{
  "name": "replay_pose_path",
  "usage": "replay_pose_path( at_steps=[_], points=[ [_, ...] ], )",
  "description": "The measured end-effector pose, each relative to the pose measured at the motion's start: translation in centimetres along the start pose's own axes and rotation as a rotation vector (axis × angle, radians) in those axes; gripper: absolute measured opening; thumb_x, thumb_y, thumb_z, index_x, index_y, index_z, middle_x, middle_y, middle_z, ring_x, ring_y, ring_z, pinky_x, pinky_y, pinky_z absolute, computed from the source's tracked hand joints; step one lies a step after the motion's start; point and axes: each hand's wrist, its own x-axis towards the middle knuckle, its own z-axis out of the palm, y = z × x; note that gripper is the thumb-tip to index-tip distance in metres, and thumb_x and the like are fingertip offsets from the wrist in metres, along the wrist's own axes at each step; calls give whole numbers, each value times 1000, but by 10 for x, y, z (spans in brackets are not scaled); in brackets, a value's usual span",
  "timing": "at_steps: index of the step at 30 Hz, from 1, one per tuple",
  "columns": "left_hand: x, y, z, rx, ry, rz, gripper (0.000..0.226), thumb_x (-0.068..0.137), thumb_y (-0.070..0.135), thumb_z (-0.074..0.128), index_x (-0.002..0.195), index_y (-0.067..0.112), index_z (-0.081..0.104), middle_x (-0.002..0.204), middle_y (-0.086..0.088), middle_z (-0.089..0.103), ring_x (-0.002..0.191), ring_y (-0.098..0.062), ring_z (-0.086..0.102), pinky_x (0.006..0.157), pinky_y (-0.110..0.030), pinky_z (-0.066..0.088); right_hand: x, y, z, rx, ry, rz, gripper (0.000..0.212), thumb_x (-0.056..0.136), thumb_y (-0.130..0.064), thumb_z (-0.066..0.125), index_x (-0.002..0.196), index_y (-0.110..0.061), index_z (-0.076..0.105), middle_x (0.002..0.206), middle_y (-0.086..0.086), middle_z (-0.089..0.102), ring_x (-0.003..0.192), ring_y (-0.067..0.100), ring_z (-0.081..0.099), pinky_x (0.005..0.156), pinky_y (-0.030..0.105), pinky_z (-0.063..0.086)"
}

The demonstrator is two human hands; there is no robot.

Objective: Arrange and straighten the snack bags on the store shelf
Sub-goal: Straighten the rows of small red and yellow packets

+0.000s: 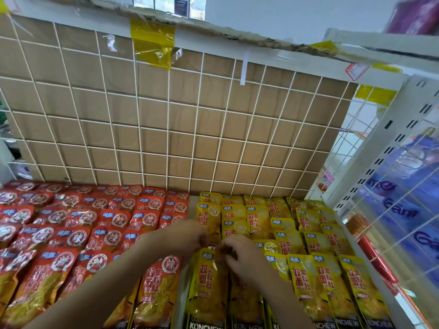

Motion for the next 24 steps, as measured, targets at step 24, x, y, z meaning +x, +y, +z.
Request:
replay_pose_path(
  at_steps=[24],
  points=[
    [30, -36, -2, -433, 347, -219, 14, 87, 8, 56, 90, 20, 50, 80, 11, 47, 75, -5, 47, 57, -9, 32, 26, 2, -1, 104, 45, 32, 17, 88, -24, 58, 103, -19, 63, 109, -6, 62, 102, 8, 52, 86, 23, 40]
  ],
)
